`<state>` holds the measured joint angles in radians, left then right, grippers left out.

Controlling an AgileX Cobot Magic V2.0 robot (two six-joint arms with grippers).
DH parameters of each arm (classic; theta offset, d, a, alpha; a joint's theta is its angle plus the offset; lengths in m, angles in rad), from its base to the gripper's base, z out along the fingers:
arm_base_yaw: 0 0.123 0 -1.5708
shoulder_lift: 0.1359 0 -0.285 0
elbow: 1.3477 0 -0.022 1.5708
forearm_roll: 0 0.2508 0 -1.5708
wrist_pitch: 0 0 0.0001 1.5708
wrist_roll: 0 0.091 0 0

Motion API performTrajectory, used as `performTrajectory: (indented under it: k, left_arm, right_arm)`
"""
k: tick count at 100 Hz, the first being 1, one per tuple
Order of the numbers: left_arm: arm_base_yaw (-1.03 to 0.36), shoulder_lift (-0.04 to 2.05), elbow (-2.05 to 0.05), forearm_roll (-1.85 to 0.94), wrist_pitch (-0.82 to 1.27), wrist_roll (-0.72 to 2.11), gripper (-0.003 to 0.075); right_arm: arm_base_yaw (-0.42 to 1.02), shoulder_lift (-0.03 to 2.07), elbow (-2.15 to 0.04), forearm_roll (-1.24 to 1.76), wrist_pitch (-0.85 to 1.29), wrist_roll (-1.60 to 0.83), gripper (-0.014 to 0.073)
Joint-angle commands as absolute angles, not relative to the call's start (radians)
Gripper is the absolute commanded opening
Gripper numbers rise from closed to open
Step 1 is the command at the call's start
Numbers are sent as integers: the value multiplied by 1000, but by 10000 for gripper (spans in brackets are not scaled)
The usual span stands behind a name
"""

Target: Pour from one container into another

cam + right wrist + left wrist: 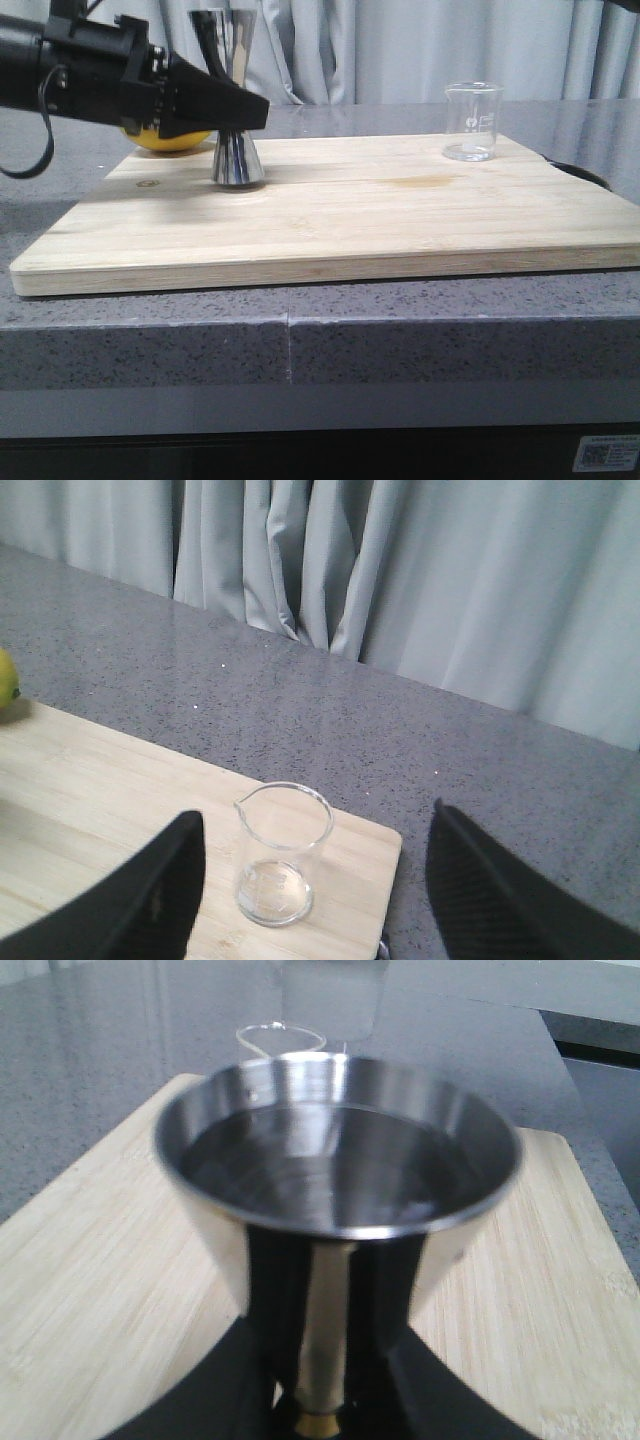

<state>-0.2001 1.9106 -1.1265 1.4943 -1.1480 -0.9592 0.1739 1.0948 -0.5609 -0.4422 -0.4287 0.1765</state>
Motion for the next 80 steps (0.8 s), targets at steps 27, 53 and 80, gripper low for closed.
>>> performTrajectory:
  k: [27,53,80]
  left_arm:
    - [-206,1876,-1168,1399,-1231,-950,83]
    - [-206,1876,-1168,1413,-1231,-948,83]
    - [-206,1876,-1168,1466,-1231,-948,83]
  right_arm:
    - [173,1073,-582,-435,-500,174,428]
    - [173,1073,-582,-435,-500,174,428]
    - [173,1073,-582,-435,-500,174,428]
